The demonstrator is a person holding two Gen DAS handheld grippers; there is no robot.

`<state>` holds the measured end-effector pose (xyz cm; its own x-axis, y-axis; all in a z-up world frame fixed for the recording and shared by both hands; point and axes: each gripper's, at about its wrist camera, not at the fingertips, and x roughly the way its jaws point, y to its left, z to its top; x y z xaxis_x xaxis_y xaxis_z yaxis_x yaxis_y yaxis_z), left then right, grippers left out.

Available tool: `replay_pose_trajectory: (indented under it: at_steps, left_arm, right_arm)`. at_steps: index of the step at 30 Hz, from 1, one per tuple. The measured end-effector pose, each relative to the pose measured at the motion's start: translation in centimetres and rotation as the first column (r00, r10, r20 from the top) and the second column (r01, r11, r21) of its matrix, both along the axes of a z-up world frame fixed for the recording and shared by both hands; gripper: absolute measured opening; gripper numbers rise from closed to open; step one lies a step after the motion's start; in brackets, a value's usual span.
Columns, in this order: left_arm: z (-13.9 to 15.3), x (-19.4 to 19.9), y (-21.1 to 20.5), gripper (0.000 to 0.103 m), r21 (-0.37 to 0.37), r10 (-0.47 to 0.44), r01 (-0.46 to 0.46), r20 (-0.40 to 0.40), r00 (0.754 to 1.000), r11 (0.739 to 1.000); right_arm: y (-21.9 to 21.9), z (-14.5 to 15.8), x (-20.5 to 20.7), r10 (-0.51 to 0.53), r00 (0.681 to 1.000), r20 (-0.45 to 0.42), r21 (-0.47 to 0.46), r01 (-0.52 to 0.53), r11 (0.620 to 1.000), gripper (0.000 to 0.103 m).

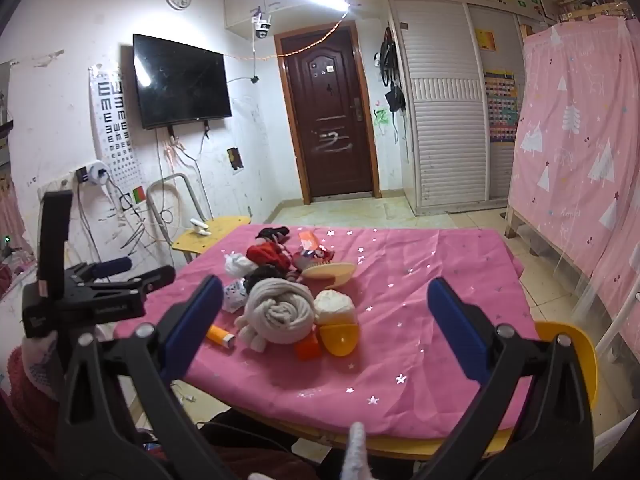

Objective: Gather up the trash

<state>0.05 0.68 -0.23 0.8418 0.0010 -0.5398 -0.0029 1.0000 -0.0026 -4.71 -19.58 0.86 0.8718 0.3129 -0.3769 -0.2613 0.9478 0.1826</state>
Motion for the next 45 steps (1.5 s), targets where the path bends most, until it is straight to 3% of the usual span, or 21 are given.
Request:
replay_pose_trajectory:
  at_steps: [45]
  left_arm:
    - [-0.62,0.36,0.23,0.094,0.001,0.003,-0.003,-0.003,1.000,1.000]
  right_arm:
    - [0.01,-0.02,-0.10,0.000,1.000,0.003,-0.001,0.000,1.000,0.099]
